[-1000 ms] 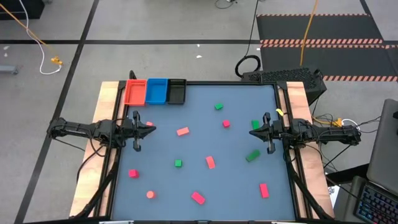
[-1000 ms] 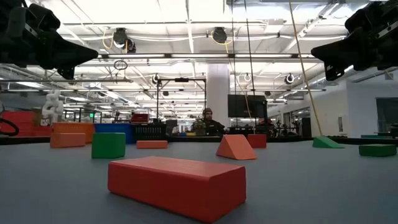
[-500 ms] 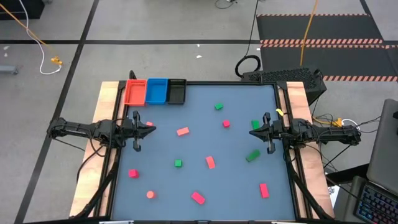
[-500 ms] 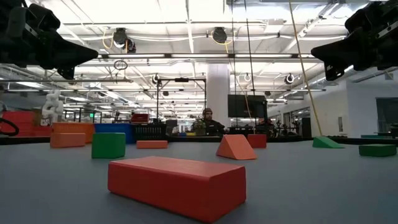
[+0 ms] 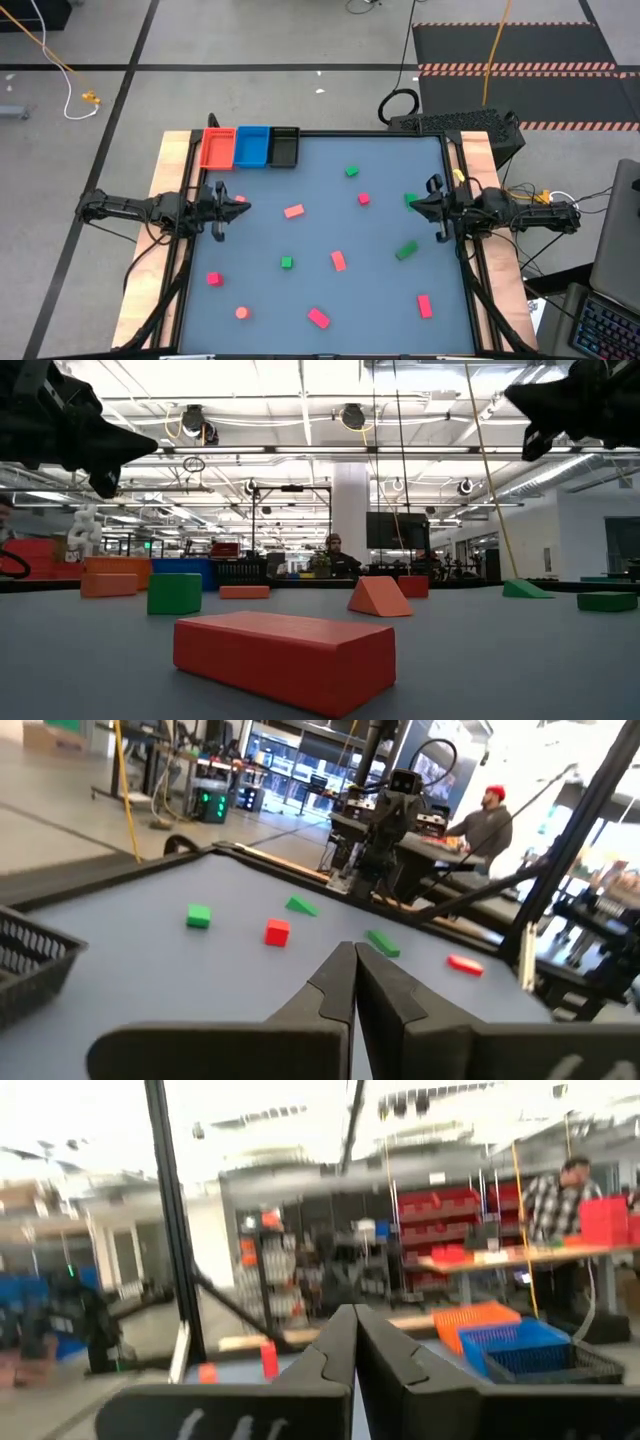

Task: Sort & place blocks by color
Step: Put the red block into the blue bin

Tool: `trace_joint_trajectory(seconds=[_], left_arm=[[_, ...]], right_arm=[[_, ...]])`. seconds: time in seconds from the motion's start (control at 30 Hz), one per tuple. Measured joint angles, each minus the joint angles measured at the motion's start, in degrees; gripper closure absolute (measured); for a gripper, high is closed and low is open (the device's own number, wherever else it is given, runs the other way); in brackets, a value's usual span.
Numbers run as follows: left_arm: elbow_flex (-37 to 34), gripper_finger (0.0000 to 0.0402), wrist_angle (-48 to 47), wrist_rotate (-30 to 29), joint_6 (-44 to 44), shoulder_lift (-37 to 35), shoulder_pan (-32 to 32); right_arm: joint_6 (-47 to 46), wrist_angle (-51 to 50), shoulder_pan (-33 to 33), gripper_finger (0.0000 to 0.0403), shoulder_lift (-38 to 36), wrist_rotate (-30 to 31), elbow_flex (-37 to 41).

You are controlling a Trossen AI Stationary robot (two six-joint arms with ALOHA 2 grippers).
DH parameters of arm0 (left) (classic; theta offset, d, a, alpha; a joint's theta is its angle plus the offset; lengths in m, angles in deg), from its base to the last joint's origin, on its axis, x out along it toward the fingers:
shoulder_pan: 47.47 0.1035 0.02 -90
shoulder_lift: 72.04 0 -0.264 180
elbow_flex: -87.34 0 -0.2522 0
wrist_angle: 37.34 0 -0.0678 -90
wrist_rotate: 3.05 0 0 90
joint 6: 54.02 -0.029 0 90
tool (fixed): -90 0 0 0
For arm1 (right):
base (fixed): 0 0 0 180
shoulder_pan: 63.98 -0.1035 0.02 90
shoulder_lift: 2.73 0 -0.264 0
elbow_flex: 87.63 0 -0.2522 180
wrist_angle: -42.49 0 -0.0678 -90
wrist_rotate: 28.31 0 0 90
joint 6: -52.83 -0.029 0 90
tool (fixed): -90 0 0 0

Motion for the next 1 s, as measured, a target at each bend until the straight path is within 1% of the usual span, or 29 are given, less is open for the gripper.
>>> trace_joint_trajectory(seconds=[0.07, 0.2, 0.4, 0.5, 0.63, 0.7, 0.8, 0.9, 1.0], left_arm=[[0.00, 0.0389, 0.04, -0.02, 2.28, 0.00, 0.02], [-0.01, 0.0389, 1.00, -0.02, 6.00, 0.02, 0.02], [-0.01, 0.0389, 5.17, -0.44, 5.69, 0.02, 0.02], [-0.01, 0.0389, 10.12, -2.55, 6.03, 0.02, 0.00], [0.00, 0.0389, 18.50, -8.00, 0.59, 0.00, 0.02], [0.00, 0.0389, 21.21, -8.66, -2.43, 0.00, 0.02], [0.00, 0.0388, 22.08, -8.76, -4.87, 0.26, 0.02], [0.00, 0.0370, 22.20, -10.75, -5.09, 2.68, 0.02], [0.00, 0.0322, 23.35, -13.34, -4.93, 6.92, 0.07]], right_arm=[[-0.19, 1.83, 0.02, 0.0403, -0.02, -0.01, 0.00], [-0.17, 2.36, 0.02, 0.0403, -0.02, 0.00, 0.00], [-0.17, 2.01, 0.00, 0.0403, -0.02, 0.00, 0.00], [-0.06, 2.09, 0.02, 0.0403, -0.02, 0.00, 0.00], [3.76, 2.41, 0.02, 0.0403, -0.02, 0.00, 0.00], [5.28, 2.66, 0.02, 0.0403, -0.02, 0.27, 0.00], [5.89, 2.86, 0.01, 0.0401, 0.00, 1.55, 0.00], [5.43, 2.64, 0.00, 0.0378, 0.00, 3.74, 0.00], [5.34, 2.73, 0.00, 0.0331, 0.35, 7.35, 0.00]])
